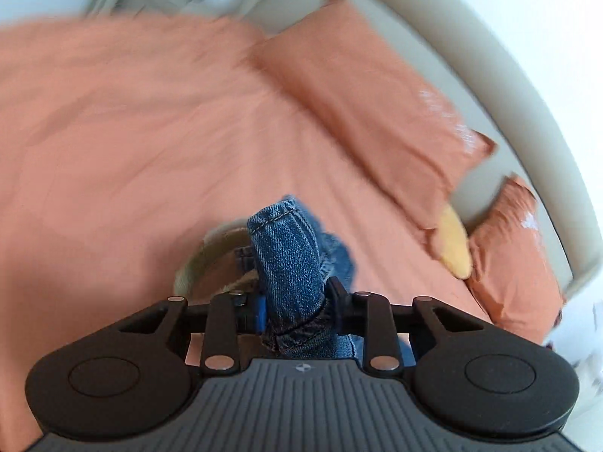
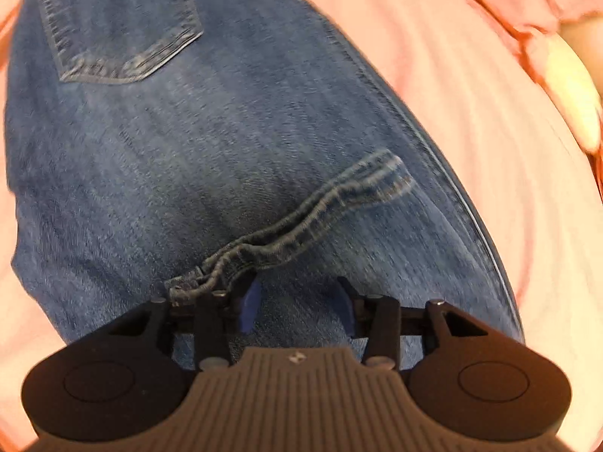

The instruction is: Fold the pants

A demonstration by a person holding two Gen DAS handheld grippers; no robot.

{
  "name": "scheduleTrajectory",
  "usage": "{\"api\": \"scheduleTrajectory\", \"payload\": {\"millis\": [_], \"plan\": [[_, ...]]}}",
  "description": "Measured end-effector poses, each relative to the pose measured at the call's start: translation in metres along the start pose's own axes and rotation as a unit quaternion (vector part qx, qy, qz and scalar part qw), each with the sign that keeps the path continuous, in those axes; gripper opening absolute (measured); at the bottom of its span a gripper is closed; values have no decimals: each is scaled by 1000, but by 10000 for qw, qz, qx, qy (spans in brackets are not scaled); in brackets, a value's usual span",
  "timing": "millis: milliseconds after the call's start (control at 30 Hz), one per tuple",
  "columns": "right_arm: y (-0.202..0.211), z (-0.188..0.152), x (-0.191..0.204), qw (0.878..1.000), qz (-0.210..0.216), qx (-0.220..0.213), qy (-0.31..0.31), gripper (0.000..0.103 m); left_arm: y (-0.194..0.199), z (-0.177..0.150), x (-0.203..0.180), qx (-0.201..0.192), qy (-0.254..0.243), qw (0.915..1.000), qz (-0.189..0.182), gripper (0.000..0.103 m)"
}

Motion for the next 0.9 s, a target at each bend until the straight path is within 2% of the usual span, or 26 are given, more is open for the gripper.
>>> {"api": "scheduleTrajectory", "payload": {"millis": [100, 133, 200, 267, 367, 533, 700, 800, 900], "plan": [[18, -8, -7, 9989, -67, -257, -396, 43, 21, 7, -55, -212, -601, 9978, -207, 33], [26, -13, -11, 9976, -89, -356, -595, 49, 28, 7, -74, -289, -811, 9958, -298, 33], [44, -27, -23, 9930, -94, -542, -1042, 53, 41, 4, -114, -402, -1225, 9906, -456, 32], [62, -45, -34, 9862, -69, -695, -1500, 53, 50, -4, -156, -463, -1648, 9835, -577, 30], [85, -78, -52, 9737, -87, -861, -2105, 53, 58, -28, -219, -519, -2375, 9674, -704, 25], [115, -136, -65, 9550, -175, -1000, -2788, 53, 58, -96, -300, -496, -3405, 9353, -829, 24], [130, -189, -72, 9456, -248, -1005, -3086, 53, 39, -189, -347, -41, -4204, 9020, -981, 24], [129, -216, -74, 9368, -229, -899, -3375, 53, 23, -247, -353, 548, -4458, 8862, -1136, 24], [136, -241, -78, 9248, -85, -991, -3672, 53, 11, -295, -352, 1078, -4737, 8665, -1148, 24]]}}
Point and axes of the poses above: each gripper's, at about its wrist camera, not at the fingertips, and y roughly against the way its jaws point, x to its left, z to its top, the point moved 1 cm from there along -y, roughly the way its jaws point, and after that the axes turned 10 degrees about -x, right-handed, at the moved point
